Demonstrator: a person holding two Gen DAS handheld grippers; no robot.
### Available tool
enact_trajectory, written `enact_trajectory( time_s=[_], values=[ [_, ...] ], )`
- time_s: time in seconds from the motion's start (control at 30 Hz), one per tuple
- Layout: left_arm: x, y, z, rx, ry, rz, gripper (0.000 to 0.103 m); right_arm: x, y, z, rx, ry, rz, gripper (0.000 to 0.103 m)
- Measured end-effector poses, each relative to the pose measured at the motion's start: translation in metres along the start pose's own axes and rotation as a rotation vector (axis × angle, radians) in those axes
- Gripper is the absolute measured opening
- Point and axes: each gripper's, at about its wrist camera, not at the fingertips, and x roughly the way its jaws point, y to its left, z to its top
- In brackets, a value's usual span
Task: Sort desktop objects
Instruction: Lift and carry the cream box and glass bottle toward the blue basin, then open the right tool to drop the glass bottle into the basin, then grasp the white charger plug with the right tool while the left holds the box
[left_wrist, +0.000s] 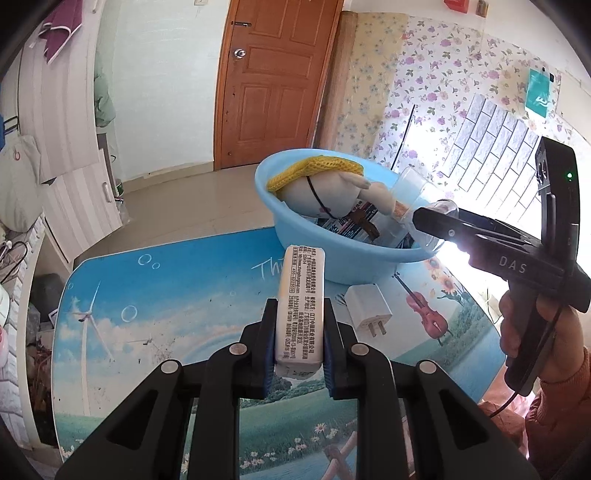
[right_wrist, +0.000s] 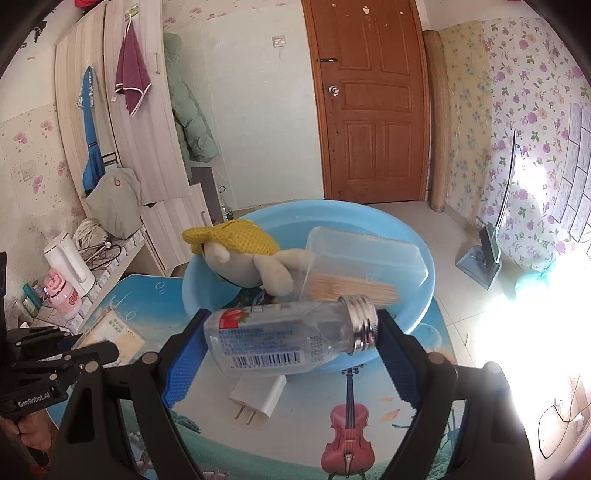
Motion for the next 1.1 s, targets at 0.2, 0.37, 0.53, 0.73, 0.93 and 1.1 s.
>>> enact_trajectory(
  time_s=[0.2, 0.37, 0.53, 0.73, 0.93, 1.1],
  values=[
    [0.007, -0.009, 0.013, 0.014, -0.011, -0.002, 0.019, 0.017, -0.009, 0.001, 0.016, 0.004, -0.019, 0.087],
    [0.014, -0.016, 0.015, 0.017, -0.004, -0.002, 0.019, 0.013, -0.020, -0.003, 0.027, -0.029, -0.057, 0.093],
    [0.019, -0.023, 0.019, 0.029, -0.002, -0.010, 0.019, 0.006, -0.026, -0.012, 0.046, -0.017, -0.053, 0.093],
    [0.019, -0.029, 0.029, 0.043, -0.021, -0.012, 0.019, 0.007, -0.030, -0.026, 0.073, 0.015, -0.033, 0.094],
    [0.015, -0.030, 0.035, 0.035, -0.039, -0.022, 0.019, 0.008, -0.030, -0.033, 0.113, 0.023, -0.004, 0.094],
    [0.015, -0.031, 0.035, 0.037, -0.044, -0.030, 0.019, 0.024, -0.016, -0.051, 0.103, 0.117, 0.009, 0.094]
  ],
)
